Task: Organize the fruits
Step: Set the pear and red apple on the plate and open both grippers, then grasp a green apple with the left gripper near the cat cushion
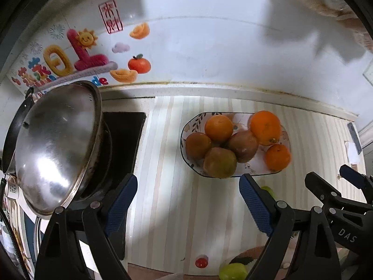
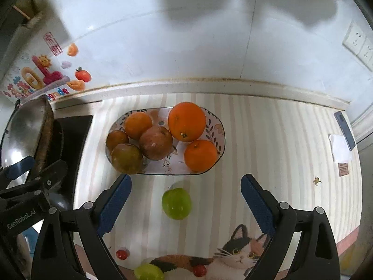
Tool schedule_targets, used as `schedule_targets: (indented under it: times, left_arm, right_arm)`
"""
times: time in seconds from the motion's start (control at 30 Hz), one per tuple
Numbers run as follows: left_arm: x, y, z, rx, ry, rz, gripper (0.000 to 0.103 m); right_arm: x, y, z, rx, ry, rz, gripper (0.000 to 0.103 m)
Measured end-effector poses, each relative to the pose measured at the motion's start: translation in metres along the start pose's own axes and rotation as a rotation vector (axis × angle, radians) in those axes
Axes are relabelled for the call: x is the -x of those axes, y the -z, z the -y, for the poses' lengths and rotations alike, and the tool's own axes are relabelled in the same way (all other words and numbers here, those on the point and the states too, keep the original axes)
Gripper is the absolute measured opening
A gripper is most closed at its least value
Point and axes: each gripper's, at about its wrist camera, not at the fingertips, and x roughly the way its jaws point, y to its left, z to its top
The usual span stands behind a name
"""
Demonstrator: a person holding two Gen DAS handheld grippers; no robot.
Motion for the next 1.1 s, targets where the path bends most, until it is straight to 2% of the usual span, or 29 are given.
schedule_targets:
  times: [0.3,0.53,0.6,0.67,0.8,0.93,1.1]
  left_arm:
    - [0.045,0.022,0.003,-0.015,0.019,0.078,0.089]
    - [0.068,0.04,0.003,-0.013,0.055,0.097,0.089]
    - [0.069,0.045,0.002,-0.012,0.073,0.09,0.089]
    - [0.065,0.054,0.005,-0.015,0.096,0.061,0.097]
    - [0.042,0.076,0.02,-0.057,0.127,-0.03,0.099]
    - [-0.004,0.114,0.044,-0.122,0.172,-0.207,0.099]
    - [-0.062,0.157,0.068,-0.14,0.199,-0.413,0.099]
  right_arm:
    - [0.056,0.023,-0.004,-0.006,0.013,0.098,0.097]
    - [0.092,0.043,-0.006,-0.025,-0.01,0.149,0.097]
    - [0.096,0.051,-0.001,-0.043,-0.016,0.151,0.1]
    - [0.095,0.06,0.006,-0.074,-0.046,0.141,0.101]
    - [0.077,0.083,0.029,-0.133,-0.072,0.062,0.101]
    - [0.052,0.115,0.056,-0.204,-0.084,-0.024,0.101]
    - [0.023,0.153,0.084,-0.292,-0.092,-0.112,0.101]
